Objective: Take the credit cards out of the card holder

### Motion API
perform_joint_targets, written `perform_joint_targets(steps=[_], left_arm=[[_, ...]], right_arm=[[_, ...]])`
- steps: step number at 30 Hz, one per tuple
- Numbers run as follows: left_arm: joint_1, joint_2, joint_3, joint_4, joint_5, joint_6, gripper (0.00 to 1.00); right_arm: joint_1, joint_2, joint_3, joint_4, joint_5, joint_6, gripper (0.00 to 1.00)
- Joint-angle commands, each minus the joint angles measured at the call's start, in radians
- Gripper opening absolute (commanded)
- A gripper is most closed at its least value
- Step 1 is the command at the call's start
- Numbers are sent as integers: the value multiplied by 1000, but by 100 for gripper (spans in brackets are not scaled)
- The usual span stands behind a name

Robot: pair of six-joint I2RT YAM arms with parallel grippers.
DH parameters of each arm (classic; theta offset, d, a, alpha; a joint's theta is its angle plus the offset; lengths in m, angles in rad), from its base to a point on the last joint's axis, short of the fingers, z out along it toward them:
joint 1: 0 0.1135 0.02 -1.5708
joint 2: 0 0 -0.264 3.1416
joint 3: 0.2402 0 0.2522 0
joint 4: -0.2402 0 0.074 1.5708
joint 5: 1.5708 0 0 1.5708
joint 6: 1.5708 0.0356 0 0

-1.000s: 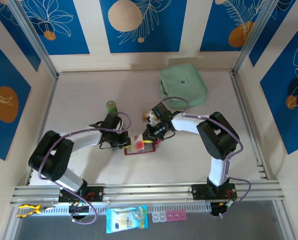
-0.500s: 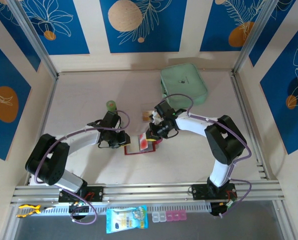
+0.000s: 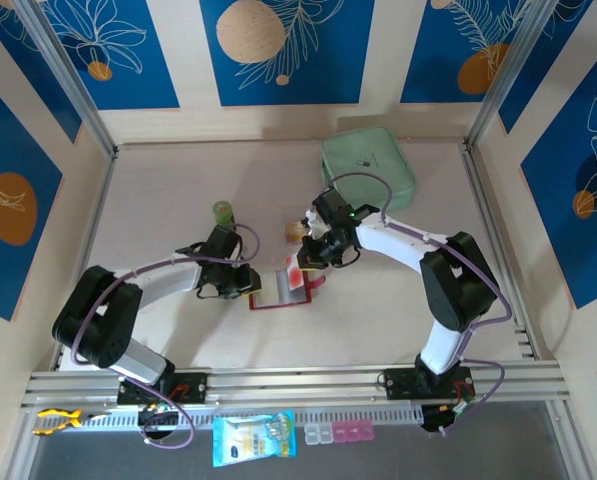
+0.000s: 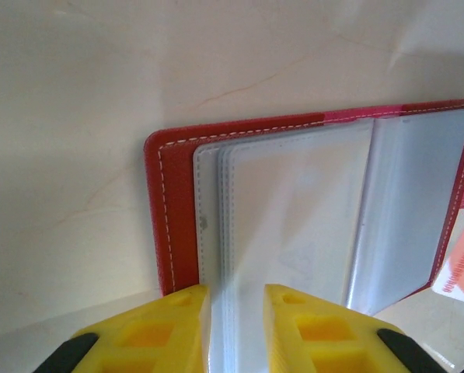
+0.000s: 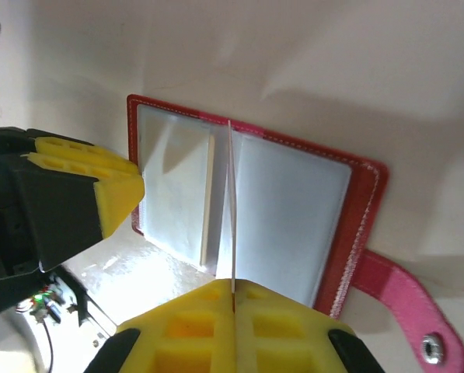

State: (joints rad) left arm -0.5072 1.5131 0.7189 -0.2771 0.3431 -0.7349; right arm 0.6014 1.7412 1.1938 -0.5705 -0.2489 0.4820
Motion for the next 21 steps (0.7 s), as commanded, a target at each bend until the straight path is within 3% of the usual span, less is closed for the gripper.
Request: perform_joint_targets(steps=[1,7,14,21], left_arm=[[-5,8,-17,20,28,-15,25],[-5,12,-21,42,39,-27,25],[-7,7,-38,64,36,-39,25],[-7,-30,-21,27,19,-22,25]], right_arm=[[-7,-46,49,-126,59,-196,6],[1,-5,158,-278,192,-493,5],[9,17,227,-286,443,-808,0],[-22,47,303,-319,475,-1170,0]])
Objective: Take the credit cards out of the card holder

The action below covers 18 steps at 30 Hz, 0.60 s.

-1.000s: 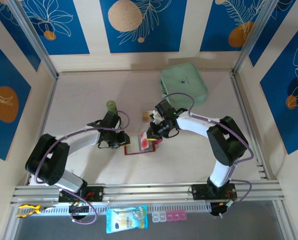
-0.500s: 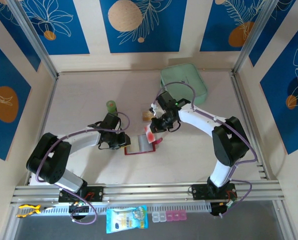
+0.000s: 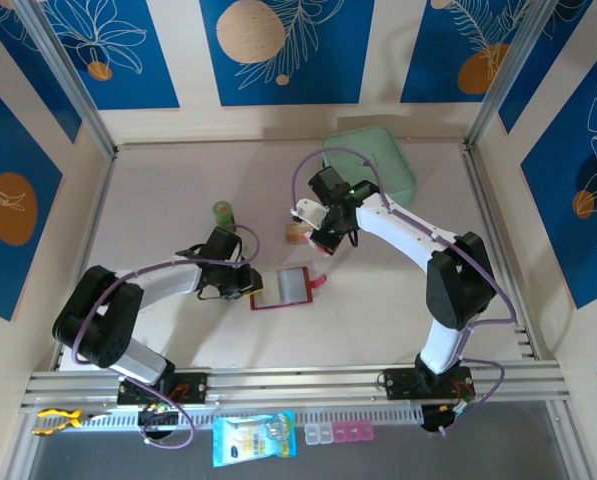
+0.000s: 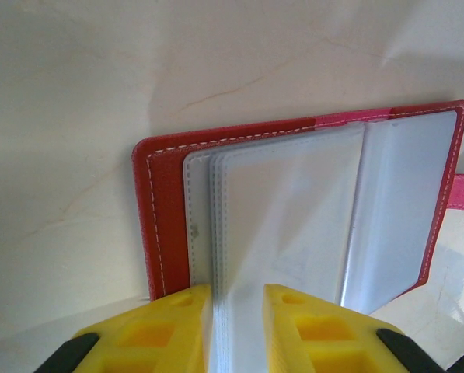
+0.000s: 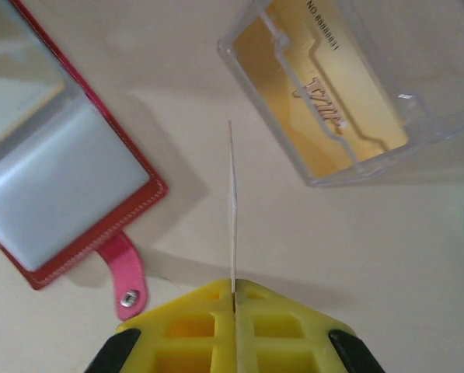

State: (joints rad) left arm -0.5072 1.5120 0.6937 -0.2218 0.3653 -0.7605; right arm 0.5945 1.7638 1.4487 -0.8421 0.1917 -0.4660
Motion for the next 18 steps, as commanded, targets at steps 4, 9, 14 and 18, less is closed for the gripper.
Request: perform_joint_targets(steps=[4,9,14,18], left_arm=[[-7,-37,10,-37,-9,7,26],[-7,-50,13,-46,-12,7,26],[-7,-64,18,-54,-14,5,26],[-7,-68,27,-67,-17,7,26]], right_arm=[[-49,97,193,-123,3,-314,0],[-73,186,350,-164,-86,-383,0],[-97,289,511,-213,-169,-429,0],[-109,374,630,-258,-201,-452,0]])
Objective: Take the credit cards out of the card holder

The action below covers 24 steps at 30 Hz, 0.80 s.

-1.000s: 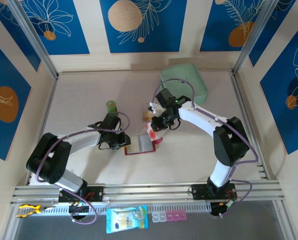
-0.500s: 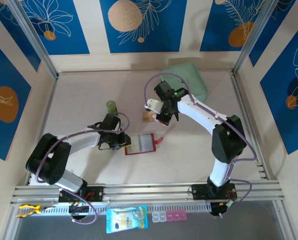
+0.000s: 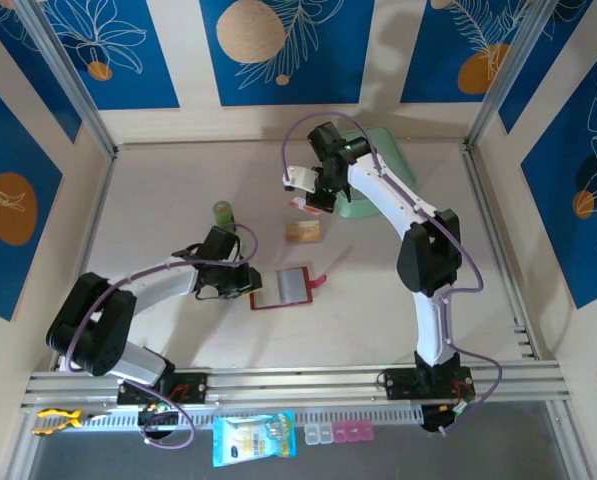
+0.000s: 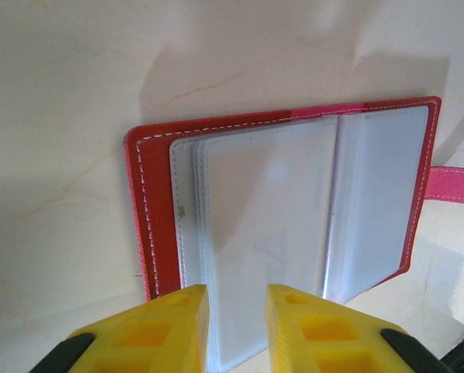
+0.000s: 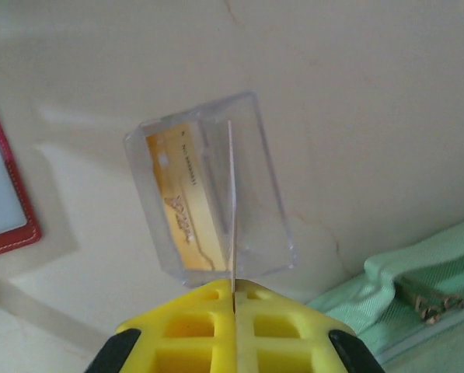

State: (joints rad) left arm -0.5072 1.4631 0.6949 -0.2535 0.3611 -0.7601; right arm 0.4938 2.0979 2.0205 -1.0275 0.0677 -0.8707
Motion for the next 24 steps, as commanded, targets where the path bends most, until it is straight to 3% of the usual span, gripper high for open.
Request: perform_joint_targets(steps=[1,10,19,24], left_arm=[[-7,-18,29,-37,-12,7,26],[-5,-9,50,-67,-15,20,26],[-5,-4,58,-82,-21,21,26],[-5,-19,55,-91,-33,20,27]], right_arm=[[-12,60,85,-83,-86,-54,0],[-38,200,250,-187,-100,-105,0],[-38,242,267,-227,-140,-133,0],[-44,244,274,-169,-114,-95,26]])
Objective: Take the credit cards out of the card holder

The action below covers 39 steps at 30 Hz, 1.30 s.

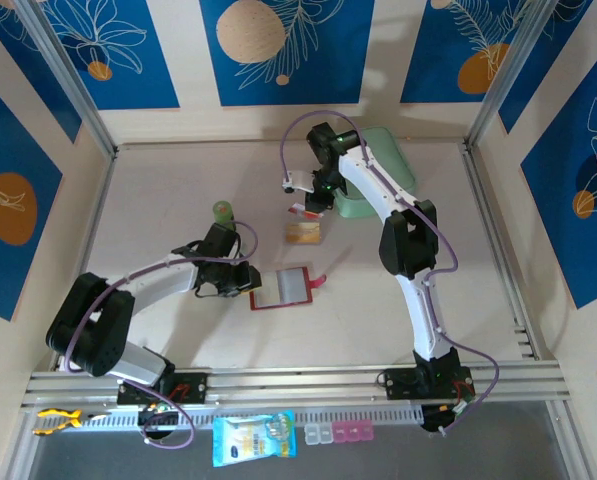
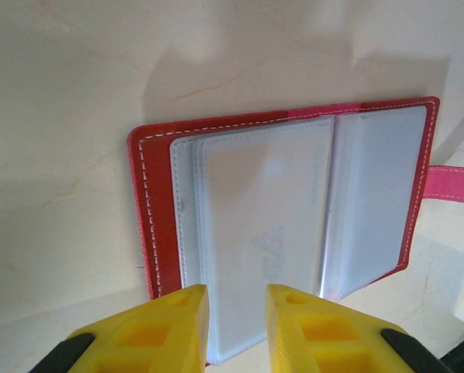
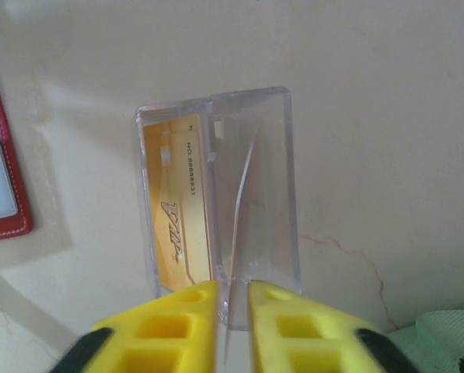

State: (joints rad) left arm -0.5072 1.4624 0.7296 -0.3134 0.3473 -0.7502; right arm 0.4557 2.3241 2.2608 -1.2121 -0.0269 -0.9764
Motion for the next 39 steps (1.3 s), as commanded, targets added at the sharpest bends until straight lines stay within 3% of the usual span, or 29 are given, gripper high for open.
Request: perform_joint_targets(steps=[1,6,14,20,30,39], left_arm=[[-5,-19,21,-31,-19,9,27],[-5,-8,20,-23,-11,8,26],[-5,-13,10,-11,-10,4,26],[-5,-10,7,11,2,6,26],[-5,10,4,13,-7,12,21],[-4,13,-10,0,-30,26,9]], right_arm=[[-9,13,33,42,-10,28,29],[-15,-30,-6,194,51,94,33],[-5,-45,-51,242,60,144,34],[7,-122,-170,315,40,294,33],[47,-373,-522,526,33,787,28],[127,-513,-693,563,5,1204,8]])
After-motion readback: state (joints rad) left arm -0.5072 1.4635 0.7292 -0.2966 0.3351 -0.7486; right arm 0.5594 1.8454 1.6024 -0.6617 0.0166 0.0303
